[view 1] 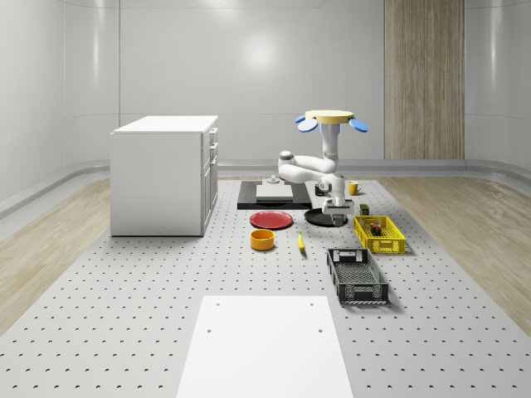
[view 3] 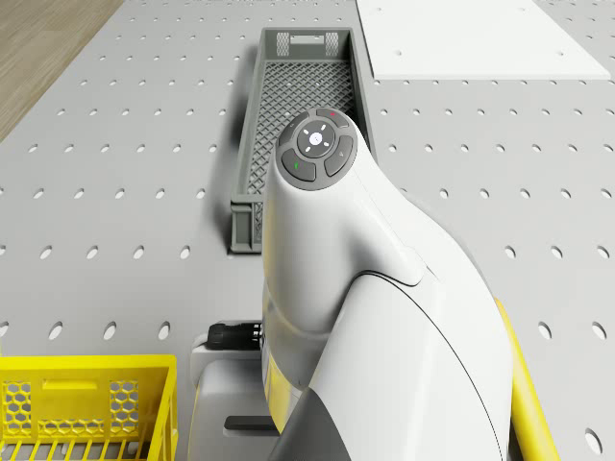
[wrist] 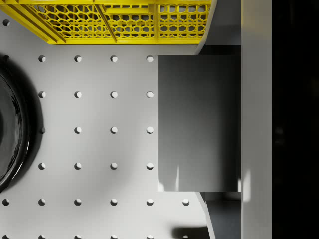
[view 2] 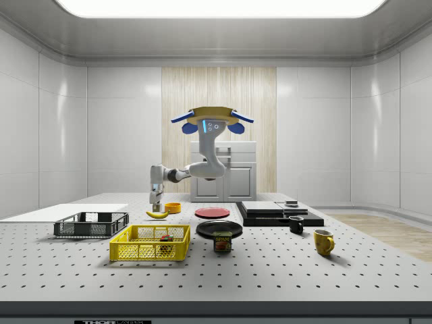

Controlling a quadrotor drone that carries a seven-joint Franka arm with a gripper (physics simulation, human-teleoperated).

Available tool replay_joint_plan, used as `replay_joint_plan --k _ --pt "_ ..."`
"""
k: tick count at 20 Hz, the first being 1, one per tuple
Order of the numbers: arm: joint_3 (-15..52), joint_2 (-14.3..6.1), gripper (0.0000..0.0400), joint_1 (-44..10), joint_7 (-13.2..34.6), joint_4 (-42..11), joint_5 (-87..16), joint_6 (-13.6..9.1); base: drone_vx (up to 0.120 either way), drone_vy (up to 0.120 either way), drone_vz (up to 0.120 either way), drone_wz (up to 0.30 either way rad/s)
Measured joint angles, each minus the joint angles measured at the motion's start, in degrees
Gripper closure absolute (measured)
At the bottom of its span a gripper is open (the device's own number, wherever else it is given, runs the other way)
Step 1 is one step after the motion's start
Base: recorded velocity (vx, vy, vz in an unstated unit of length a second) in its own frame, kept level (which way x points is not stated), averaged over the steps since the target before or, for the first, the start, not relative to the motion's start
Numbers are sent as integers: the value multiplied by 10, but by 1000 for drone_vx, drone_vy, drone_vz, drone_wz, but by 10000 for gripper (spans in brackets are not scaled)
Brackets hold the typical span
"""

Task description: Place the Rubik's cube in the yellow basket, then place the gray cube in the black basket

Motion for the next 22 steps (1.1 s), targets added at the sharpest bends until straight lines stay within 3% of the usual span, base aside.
replay_joint_plan --k 22 --pt "0 -2 150 0 0 0 1 2 120 11 0 0"
